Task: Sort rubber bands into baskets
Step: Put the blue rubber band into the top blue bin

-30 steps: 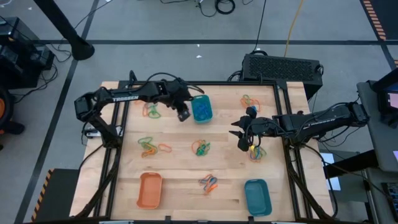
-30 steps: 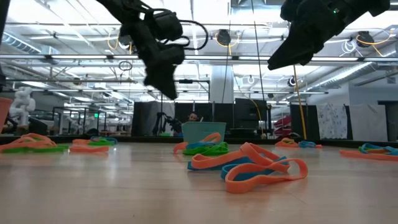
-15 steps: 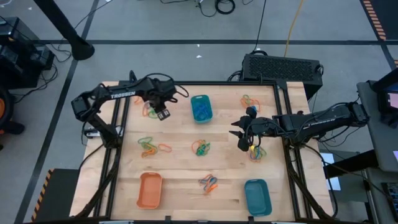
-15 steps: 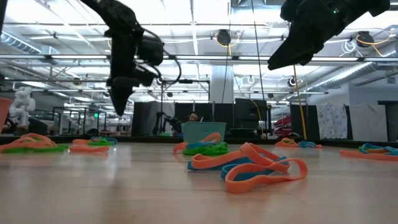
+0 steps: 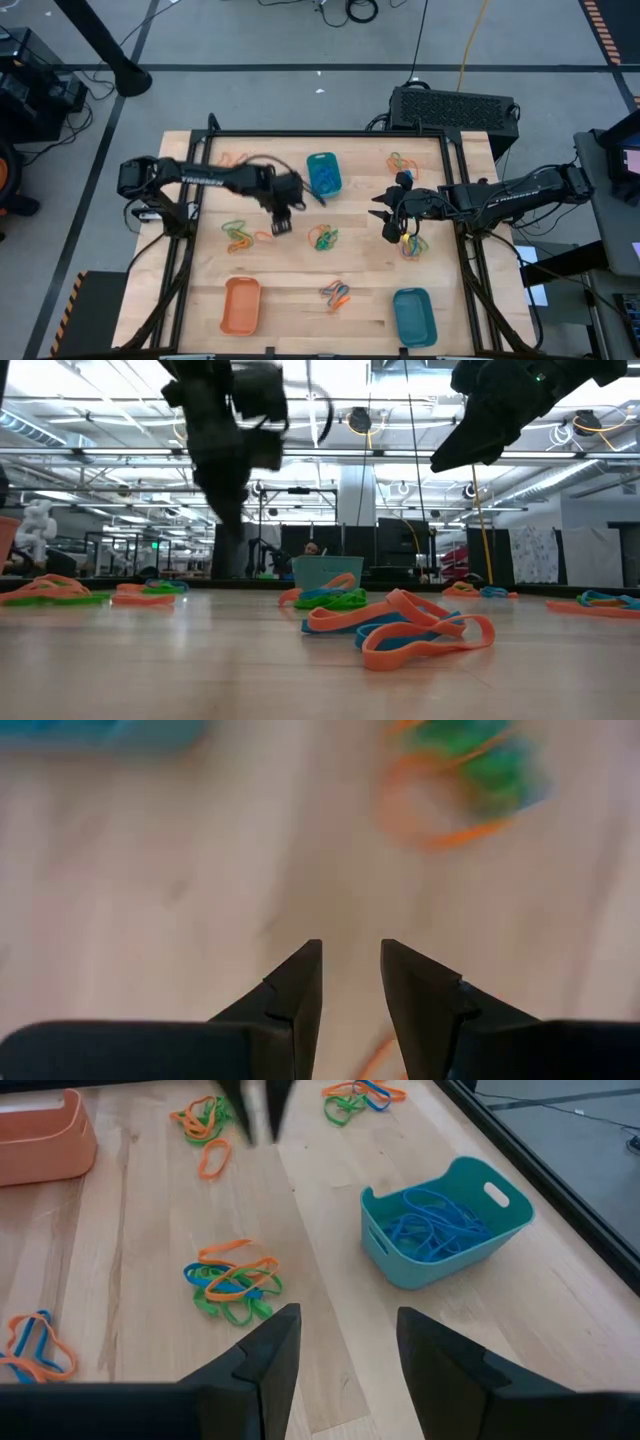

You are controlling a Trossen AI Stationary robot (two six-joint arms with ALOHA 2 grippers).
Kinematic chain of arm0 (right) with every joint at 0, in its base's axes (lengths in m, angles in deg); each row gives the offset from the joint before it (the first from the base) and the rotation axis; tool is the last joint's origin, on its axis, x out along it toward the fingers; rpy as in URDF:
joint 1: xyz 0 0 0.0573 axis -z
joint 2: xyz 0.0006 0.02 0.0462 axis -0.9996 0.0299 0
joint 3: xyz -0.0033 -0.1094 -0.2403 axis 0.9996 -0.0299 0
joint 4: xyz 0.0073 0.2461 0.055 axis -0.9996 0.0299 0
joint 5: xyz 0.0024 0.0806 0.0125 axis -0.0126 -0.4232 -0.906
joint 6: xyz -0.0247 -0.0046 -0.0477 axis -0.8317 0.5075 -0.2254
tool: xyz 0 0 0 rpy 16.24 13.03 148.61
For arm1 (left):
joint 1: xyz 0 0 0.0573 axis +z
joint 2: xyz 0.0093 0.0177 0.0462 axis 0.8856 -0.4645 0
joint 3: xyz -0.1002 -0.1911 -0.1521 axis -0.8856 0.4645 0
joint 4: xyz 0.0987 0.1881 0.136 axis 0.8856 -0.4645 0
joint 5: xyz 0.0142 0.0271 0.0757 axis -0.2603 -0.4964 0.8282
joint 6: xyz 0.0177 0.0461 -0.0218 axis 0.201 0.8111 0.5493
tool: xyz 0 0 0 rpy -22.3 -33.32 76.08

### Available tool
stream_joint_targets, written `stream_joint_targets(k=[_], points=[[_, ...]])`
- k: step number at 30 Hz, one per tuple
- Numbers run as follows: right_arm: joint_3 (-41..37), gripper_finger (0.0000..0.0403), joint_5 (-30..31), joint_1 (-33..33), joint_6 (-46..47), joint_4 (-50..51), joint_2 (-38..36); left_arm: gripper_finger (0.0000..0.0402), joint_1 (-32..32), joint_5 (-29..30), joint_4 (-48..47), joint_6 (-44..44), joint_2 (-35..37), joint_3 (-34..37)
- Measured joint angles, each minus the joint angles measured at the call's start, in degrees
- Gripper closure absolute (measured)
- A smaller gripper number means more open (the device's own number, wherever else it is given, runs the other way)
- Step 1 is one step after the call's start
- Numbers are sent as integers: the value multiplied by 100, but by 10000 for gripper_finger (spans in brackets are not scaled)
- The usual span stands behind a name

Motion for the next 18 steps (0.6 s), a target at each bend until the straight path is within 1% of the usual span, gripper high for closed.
stream_joint_targets(k=[3, 7, 9, 15, 18], points=[[0, 243, -2, -1, 0, -2, 0, 290, -625, 162, 798, -5, 0, 0], [0, 243, -2, -1, 30, -2, 0, 290, -1312, 873, 1722, -13, -76, -5], [0, 243, -2, -2, 40, -1, 0, 290, -1550, 1105, 2013, -133, -169, -4], [0, 243, -4, -2, 103, 1, -2, 290, -2236, 1112, 3278, -154, -680, -5], [0, 243, -4, -2, 134, -16, -2, 290, -2485, 1090, 3624, -165, -948, -8]])
